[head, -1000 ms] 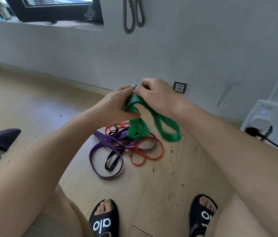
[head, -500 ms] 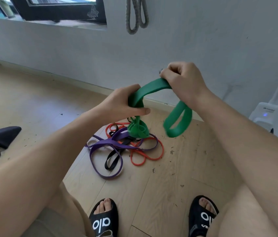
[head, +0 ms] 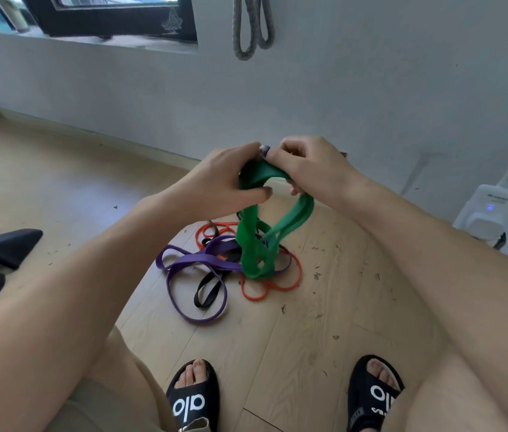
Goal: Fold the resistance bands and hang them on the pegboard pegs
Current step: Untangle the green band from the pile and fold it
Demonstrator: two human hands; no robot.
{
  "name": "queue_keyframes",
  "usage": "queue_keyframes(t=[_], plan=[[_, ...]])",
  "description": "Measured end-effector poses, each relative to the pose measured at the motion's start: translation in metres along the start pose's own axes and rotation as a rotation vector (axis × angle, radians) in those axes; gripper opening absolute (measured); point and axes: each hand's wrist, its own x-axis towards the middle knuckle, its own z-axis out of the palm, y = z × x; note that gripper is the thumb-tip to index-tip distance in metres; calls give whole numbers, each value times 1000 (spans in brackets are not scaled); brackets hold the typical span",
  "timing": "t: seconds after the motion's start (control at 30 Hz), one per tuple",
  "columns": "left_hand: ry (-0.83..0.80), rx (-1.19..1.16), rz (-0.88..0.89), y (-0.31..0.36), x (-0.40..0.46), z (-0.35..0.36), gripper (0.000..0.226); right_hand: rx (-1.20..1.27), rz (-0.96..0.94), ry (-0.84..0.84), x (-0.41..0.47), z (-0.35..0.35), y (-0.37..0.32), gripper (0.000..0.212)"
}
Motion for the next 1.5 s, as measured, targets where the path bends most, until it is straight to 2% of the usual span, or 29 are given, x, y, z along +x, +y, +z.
queue_keyframes(t=[0.13, 0.27, 0.4, 0.47, 0.53, 0.63, 0.77, 0.83, 0.9, 1.03, 1.13, 1.23, 1.37, 1.5], plan=[[-82, 4, -81, -12, -1, 1, 36, -4, -87, 87, 2, 6, -10, 39], [-175, 9, -122, -15, -1, 18, 30, 53, -112, 83, 1, 6, -16, 51], [-182, -136, -149, -28, -5, 21, 34, 141, -109, 129, -2, -9, -13, 59], [-158, -130, -143, -28, -5, 17, 31, 74, -82, 130, -3, -18, -6, 62], [-106, -121, -135, -24, -4, 10, 24, -113, -17, 112, -5, -27, 4, 57], [10, -206, -111, -13, -4, -2, 21, -284, 105, 9, -10, -34, 20, 50], [56, -266, -87, 5, -5, -6, 25, -89, 148, -134, -11, -20, 21, 74], [69, -243, -63, 9, -4, -4, 29, 72, 132, -155, -11, -11, 13, 79], [90, -215, -50, 11, -4, -4, 32, 149, 82, -140, -12, -6, 7, 67], [82, -154, -81, 5, -5, -5, 29, 38, -14, -108, -15, -8, 3, 40], [77, -128, -98, 1, -8, -5, 25, 22, -42, -118, -15, -6, 2, 35], [90, -81, -108, -3, -10, -6, 25, -14, -34, -59, -10, 0, 1, 31], [-25, -122, -142, -12, -9, -4, 25, 46, -37, -30, -6, 2, 0, 31], [-304, -114, -190, -32, -16, 2, 30, 161, -42, 1, -7, -8, -7, 29]])
